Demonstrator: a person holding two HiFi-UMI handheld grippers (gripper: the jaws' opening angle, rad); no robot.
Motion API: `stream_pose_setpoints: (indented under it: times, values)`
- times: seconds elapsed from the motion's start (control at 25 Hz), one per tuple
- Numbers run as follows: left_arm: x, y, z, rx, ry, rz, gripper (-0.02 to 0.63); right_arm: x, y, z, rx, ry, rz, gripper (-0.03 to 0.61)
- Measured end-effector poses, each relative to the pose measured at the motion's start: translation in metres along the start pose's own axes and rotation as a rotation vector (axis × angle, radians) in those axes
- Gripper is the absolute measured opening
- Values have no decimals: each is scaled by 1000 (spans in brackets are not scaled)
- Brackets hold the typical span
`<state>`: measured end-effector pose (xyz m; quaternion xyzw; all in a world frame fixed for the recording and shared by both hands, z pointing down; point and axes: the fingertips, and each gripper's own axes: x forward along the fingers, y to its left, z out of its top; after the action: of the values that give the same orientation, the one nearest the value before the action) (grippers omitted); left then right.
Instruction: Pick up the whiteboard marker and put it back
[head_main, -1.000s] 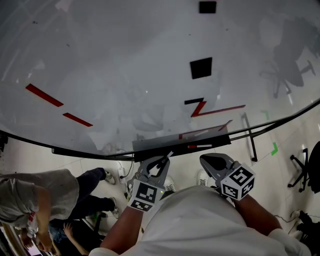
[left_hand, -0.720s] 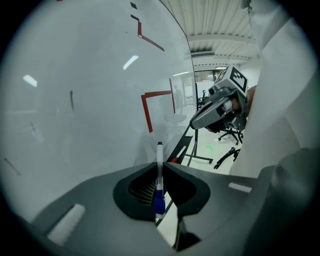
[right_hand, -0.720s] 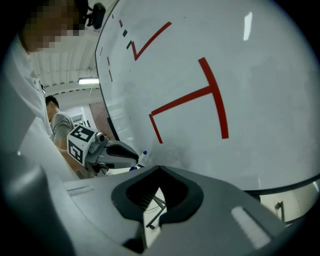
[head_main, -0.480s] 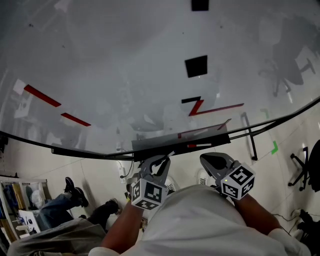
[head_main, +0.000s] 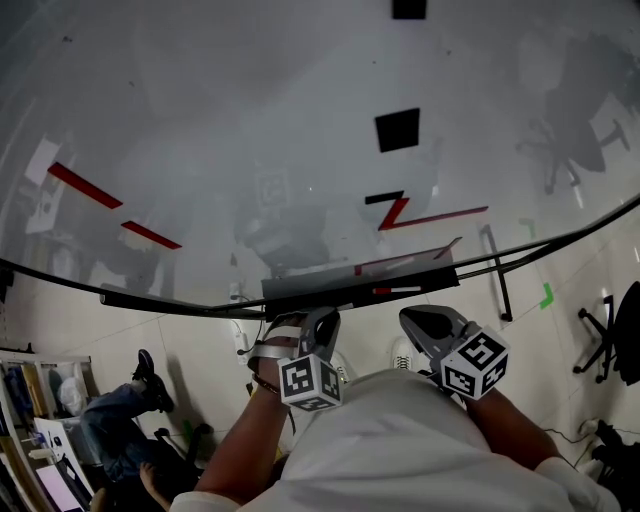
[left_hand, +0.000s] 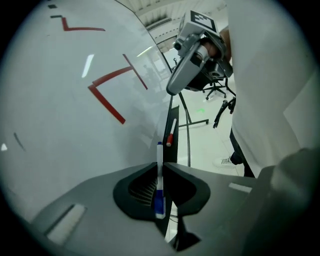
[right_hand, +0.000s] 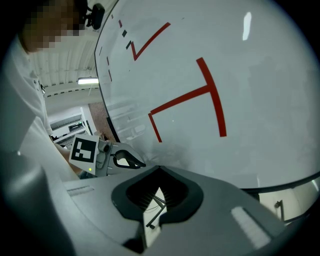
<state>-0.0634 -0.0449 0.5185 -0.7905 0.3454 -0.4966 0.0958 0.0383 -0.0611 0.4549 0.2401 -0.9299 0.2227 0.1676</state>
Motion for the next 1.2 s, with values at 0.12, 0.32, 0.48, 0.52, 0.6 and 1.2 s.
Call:
stream_pose_setpoints:
  times: [0.12,0.32,0.48,0.52,0.6,1.2]
  values:
    - [6,-2,0,31,12,-16,52,0,0,0,-2,2,0,2]
    - [11,-2,-3,53,25,-29,52,0,-1,0,-2,6,-3,2]
    - [19,-2,-5,83,42,-31,53,0,-1,0,-2,7,-3,2]
    - [22,-3,-6,93,47,-32,54,0,-1,0,-1,8,-2,2]
    - [28,-5,-8,107,56,-41,54,0,-1,-1,0,9,-2,2]
    - [59,-11,-15,132,98,-84,54,-1,-3,-3,6,12,-6,2]
